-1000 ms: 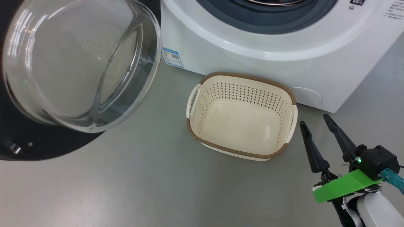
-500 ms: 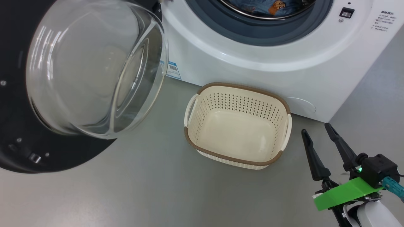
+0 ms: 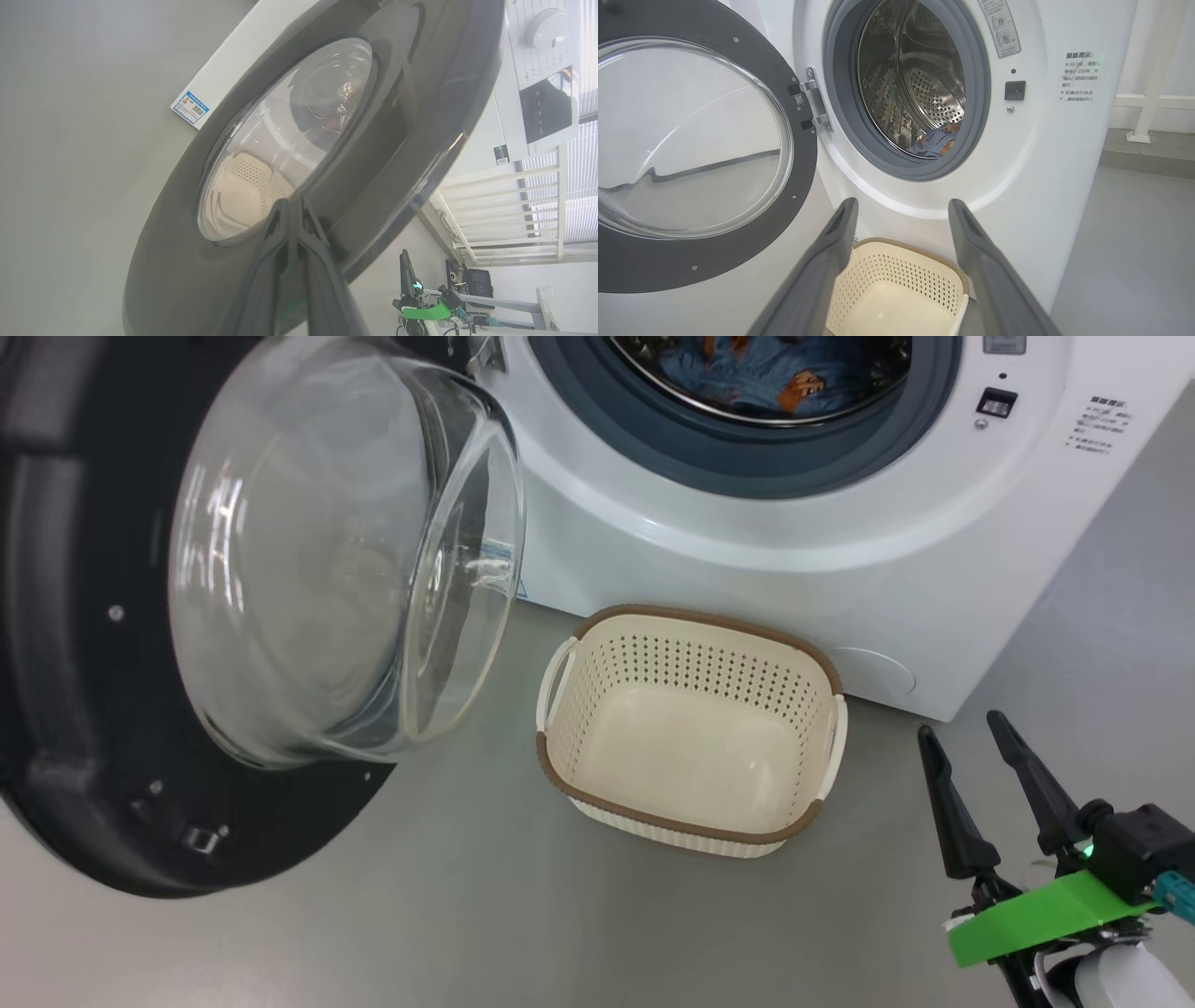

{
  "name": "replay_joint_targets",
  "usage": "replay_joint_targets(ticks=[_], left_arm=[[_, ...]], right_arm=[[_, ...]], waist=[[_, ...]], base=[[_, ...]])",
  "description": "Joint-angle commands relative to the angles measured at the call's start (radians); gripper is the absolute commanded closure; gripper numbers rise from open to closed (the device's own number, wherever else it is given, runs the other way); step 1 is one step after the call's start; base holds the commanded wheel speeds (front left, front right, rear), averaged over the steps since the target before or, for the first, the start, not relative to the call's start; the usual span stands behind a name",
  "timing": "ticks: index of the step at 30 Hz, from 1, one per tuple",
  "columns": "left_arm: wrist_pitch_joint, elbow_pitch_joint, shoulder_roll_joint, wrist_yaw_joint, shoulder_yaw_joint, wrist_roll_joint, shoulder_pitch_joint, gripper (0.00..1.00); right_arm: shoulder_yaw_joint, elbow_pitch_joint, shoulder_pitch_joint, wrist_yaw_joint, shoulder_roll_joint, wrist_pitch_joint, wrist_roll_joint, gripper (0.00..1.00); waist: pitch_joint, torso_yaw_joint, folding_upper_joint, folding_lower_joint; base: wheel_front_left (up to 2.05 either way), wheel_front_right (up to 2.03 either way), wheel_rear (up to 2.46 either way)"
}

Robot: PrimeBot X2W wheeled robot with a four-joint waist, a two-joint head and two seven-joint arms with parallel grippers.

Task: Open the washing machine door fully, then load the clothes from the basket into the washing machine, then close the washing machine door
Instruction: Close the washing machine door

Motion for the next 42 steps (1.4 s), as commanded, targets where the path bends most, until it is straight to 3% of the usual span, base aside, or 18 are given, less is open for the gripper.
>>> replay_joint_targets(ticks=[1, 24, 33, 42], left_arm=[[0.021, -0.059, 0.048, -0.007, 0.028, -0.010, 0.004, 1.00], [0.062, -0.278, -0.058, -0.007, -0.033, 0.018, 0.048, 1.00], [0.000, -0.293, -0.103, -0.007, -0.051, 0.065, 0.078, 1.00], [-0.131, -0.323, -0.156, -0.007, -0.072, 0.132, 0.090, 1.00]], right_arm=[[0.015, -0.025, 0.018, 0.004, -0.005, -0.008, 0.001, 0.00], [-0.050, -0.039, 0.085, 0.004, 0.029, -0.008, -0.002, 0.00], [-0.077, -0.046, 0.123, 0.004, 0.040, -0.008, -0.002, 0.00], [-0.094, -0.054, 0.141, 0.004, 0.044, -0.008, -0.003, 0.00]], waist=[[-0.015, -0.012, 0.0000, 0.0000], [-0.117, -0.177, 0.0000, 0.0000], [-0.165, -0.288, 0.0000, 0.0000], [-0.177, -0.410, 0.0000, 0.0000]], base=[[0.00, 0.00, 0.00], [0.00, 0.00, 0.00], [0.00, 0.00, 0.00], [0.00, 0.00, 0.00]])
